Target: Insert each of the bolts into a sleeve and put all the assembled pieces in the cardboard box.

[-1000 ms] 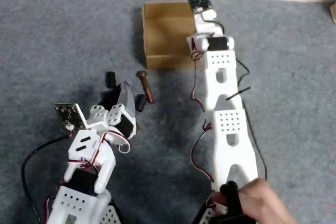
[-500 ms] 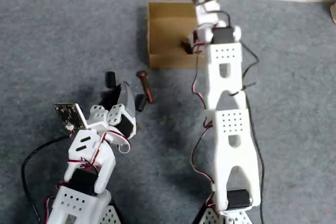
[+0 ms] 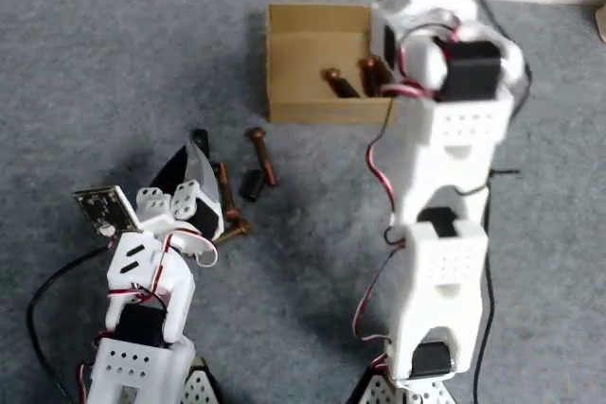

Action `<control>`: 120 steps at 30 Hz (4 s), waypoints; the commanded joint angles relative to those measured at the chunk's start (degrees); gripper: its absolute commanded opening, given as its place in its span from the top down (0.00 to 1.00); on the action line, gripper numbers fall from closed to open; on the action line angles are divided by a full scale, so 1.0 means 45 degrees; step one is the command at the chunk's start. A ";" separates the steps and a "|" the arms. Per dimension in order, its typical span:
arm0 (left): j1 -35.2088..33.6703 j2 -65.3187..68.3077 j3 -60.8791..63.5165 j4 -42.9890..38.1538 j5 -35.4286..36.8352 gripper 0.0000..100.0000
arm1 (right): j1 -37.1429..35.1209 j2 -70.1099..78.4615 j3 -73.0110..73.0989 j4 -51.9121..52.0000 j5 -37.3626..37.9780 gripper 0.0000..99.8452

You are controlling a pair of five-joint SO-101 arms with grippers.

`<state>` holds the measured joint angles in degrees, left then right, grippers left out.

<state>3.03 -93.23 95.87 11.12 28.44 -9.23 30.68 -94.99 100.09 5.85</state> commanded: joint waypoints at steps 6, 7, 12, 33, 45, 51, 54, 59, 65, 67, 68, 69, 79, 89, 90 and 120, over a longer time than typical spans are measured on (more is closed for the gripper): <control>-0.0361 -0.0107 -0.0889 0.0039 -0.0723 0.99 | -0.1455 -0.6867 0.5636 0.0264 -0.0117 0.68; -0.0459 -0.0107 -0.0889 0.0039 -0.0723 0.99 | -0.1768 -0.7961 0.7101 0.0264 -0.0117 0.68; -0.1182 -0.0107 -0.1690 0.0977 -0.0703 0.99 | -0.3897 -1.3099 1.4759 -0.0049 -0.0137 0.68; -0.2335 -0.0029 -0.2842 0.2676 -0.0723 0.99 | -0.4952 -2.1343 3.1834 -0.6730 0.2012 0.68; -0.3253 0.8625 -0.7551 0.3516 -0.1172 0.99 | -0.5988 -2.1245 3.5819 -1.0911 0.1446 0.68; -0.3858 1.2005 -0.9465 0.3575 -0.1153 0.98 | -0.7902 -2.1245 3.7031 -1.1497 0.1368 0.68; -0.3878 1.2884 -0.9934 0.3575 -0.1153 0.98 | -0.7922 -2.1245 3.7070 -1.2181 0.1309 0.68; -0.4210 1.2415 -0.9993 0.4083 -0.0684 0.98 | -0.8430 -2.1226 3.7128 -1.4134 0.0293 0.68; -0.5109 1.0071 -1.0227 0.6037 0.0078 0.98 | -0.8899 -2.1206 3.7089 -1.5893 -0.0137 0.68; -0.5187 0.9485 -1.0168 0.6134 0.0078 0.98 | -0.9055 -2.0620 3.7031 -1.6186 -0.0313 0.68; -0.5187 0.9289 -1.0090 0.6154 0.0078 0.98 | -0.9074 -2.0034 3.6933 -1.6303 -0.0703 0.68; -0.5187 0.9172 -0.9973 0.6134 0.0078 0.98 | -0.9074 -1.9253 3.6444 -1.6459 -0.1114 0.68; -0.6300 0.8977 -1.0266 0.6154 0.0020 0.98 | -0.9211 -0.8879 2.8454 -1.6557 -0.1915 0.68; -0.8293 0.8957 -1.1536 0.7287 0.0078 0.98 | -0.9348 -0.2764 2.1128 -1.5013 -0.1954 0.68; -0.8313 0.8957 -1.1556 0.7287 0.0078 0.98 | -0.9328 -0.2354 2.0386 -1.4799 -0.1954 0.68; -0.8234 0.8957 -1.1575 0.7326 0.0078 0.98 | -0.8371 0.4777 0.9485 -0.9270 -0.5626 0.68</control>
<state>-33.71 -51.82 46.90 43.82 28.53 -47.74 52.92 -49.89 57.54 -18.86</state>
